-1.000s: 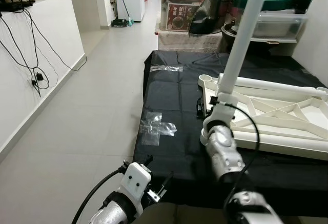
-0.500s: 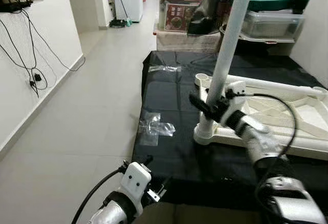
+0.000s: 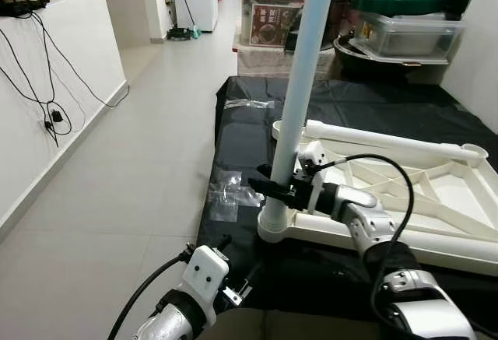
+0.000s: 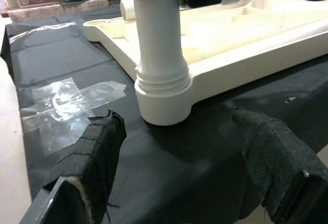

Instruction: Building children table

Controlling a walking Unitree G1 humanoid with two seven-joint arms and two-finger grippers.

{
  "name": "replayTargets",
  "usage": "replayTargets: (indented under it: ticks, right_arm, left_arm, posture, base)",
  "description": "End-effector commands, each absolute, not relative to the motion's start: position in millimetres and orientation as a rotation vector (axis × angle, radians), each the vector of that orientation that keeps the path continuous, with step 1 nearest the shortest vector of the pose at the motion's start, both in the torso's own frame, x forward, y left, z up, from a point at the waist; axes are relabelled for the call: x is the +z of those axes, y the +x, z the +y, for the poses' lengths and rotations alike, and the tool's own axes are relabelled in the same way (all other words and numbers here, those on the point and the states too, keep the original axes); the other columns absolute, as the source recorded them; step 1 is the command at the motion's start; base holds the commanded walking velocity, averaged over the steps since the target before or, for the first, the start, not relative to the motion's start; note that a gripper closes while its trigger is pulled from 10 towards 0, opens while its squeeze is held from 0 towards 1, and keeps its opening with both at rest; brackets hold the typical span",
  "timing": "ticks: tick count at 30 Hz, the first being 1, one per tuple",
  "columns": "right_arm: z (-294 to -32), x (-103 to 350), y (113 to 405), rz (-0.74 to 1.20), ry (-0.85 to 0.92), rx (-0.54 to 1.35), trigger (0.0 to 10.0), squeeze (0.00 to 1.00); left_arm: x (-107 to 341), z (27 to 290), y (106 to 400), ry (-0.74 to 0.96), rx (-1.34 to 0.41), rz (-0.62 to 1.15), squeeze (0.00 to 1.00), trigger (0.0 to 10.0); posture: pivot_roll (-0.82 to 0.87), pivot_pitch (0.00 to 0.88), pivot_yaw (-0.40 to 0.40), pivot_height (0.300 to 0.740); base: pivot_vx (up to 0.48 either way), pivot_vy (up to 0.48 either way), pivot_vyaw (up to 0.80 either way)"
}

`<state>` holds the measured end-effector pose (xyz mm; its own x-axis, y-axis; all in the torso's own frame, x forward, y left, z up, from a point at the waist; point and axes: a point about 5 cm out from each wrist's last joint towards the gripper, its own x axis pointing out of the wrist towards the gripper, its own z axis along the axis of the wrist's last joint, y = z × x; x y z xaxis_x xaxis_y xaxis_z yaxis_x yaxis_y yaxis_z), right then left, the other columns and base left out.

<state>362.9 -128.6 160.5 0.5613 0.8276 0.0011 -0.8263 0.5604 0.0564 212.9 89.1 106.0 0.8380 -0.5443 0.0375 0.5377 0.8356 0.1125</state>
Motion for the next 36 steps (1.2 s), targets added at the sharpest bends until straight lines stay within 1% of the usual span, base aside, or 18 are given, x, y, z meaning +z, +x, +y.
replayTargets:
  ticks: [1,6,7,8,11,17,18,19,21,22,24,25,26,27,30,32,35,36]
  right_arm:
    - [-134.5,162.0,369.3,-0.003,0.088,0.812,0.0,0.0]
    - [-143.9,160.8,376.2,-0.02,0.084,0.546,0.0,0.0]
    - [-153.6,158.6,378.1,-0.03,0.062,0.316,0.0,0.0]
    - [-153.6,158.6,378.1,-0.03,0.062,0.316,0.0,0.0]
    - [-180.4,143.3,357.9,0.003,-0.007,-0.32,0.0,0.0]
    - [-167.9,136.4,347.8,0.045,0.016,-0.426,0.0,0.0]
    - [-157.3,138.1,350.3,0.034,0.042,-0.386,1.1,0.0]
    - [-147.8,140.7,353.0,0.018,0.049,-0.352,7.8,0.0]
    - [-147.8,140.7,353.0,0.018,0.049,-0.352,7.8,0.0]
    - [-135.3,144.0,356.2,-0.015,0.074,-0.266,10.0,1.0]
    - [-125.4,146.3,358.1,-0.042,0.093,-0.195,10.0,1.0]
    - [-123.5,148.2,360.9,-0.073,0.095,-0.137,10.0,0.91]
    - [-123.5,148.2,360.9,-0.073,0.095,-0.137,10.0,0.91]
    - [-126.1,152.3,365.2,-0.102,0.138,-0.026,10.0,0.0]
    - [-128.2,154.4,366.8,-0.113,0.15,0.021,10.0,0.0]
    - [-131.2,156.3,370.5,-0.056,0.208,0.289,10.0,0.0]
    - [-132.7,156.5,370.9,-0.037,0.221,0.364,10.0,0.0]
    - [-136.1,157.0,369.8,-0.01,0.203,0.5,10.0,0.0]
  left_arm:
    - [105.0,89.2,212.0,0.102,-0.576,-0.06,0.0,10.0]
    - [105.0,89.4,211.8,0.102,-0.577,-0.059,0.0,10.0]
    - [105.0,89.6,211.9,0.102,-0.577,-0.058,0.0,10.0]
    - [105.0,89.6,211.9,0.102,-0.577,-0.058,0.0,10.0]
    - [104.7,89.7,212.3,0.103,-0.581,-0.056,0.0,10.0]
    - [104.6,89.3,212.5,0.104,-0.58,-0.057,0.0,10.0]
    - [104.7,89.1,212.6,0.104,-0.58,-0.057,0.0,10.0]
    - [104.9,89.0,212.7,0.103,-0.579,-0.058,0.0,10.0]
    - [104.9,89.0,212.7,0.103,-0.579,-0.058,0.0,10.0]
    - [105.0,89.0,212.6,0.102,-0.579,-0.057,0.0,10.0]
    - [105.0,88.9,212.6,0.102,-0.578,-0.057,0.0,10.0]
    - [105.0,88.8,212.5,0.101,-0.578,-0.057,0.0,10.0]
    - [105.0,88.8,212.5,0.101,-0.578,-0.057,0.0,10.0]
    - [105.2,88.9,212.6,0.1,-0.576,-0.058,0.0,10.0]
    - [105.2,88.9,212.7,0.099,-0.576,-0.058,0.0,10.0]
    - [105.2,88.9,213.0,0.1,-0.577,-0.058,0.0,10.0]
    - [105.1,88.9,213.2,0.1,-0.578,-0.058,0.0,10.0]
    - [105.0,88.8,213.4,0.1,-0.579,-0.058,0.0,10.0]
  posture:
    - [0.1,0.0,-0.057,0.74]
    - [0.1,0.0,-0.051,0.74]
    - [0.1,0.0,-0.05,0.74]
    - [0.1,0.0,-0.05,0.74]
    - [0.1,0.0,-0.049,0.74]
    - [0.1,0.0,-0.054,0.74]
    - [0.1,0.0,-0.054,0.74]
    - [0.1,0.0,-0.055,0.74]
    - [0.1,0.0,-0.055,0.74]
    - [0.1,0.0,-0.054,0.74]
    - [0.1,0.0,-0.053,0.74]
    - [0.1,0.0,-0.057,0.74]
    - [0.1,0.0,-0.057,0.74]
    - [0.1,0.0,-0.054,0.74]
    - [0.1,0.0,-0.054,0.74]
    - [0.1,0.0,-0.052,0.74]
    - [0.1,0.0,-0.052,0.74]
    - [0.09,0.0,-0.05,0.74]
  base:
    - [0.0,0.0,0.0]
    - [0.0,0.0,0.0]
    - [0.0,0.0,0.0]
    - [0.0,0.0,0.0]
    - [0.0,0.0,0.0]
    - [0.0,0.0,0.0]
    - [0.0,0.0,0.0]
    - [0.0,0.0,0.0]
    - [0.0,0.0,0.0]
    - [0.0,0.0,0.0]
    - [0.0,0.0,0.0]
    - [0.0,0.0,0.0]
    - [0.0,0.0,0.0]
    - [0.0,0.0,0.0]
    - [0.0,0.0,0.0]
    - [0.0,0.0,0.0]
    - [0.0,0.0,0.0]
    - [0.0,0.0,0.0]
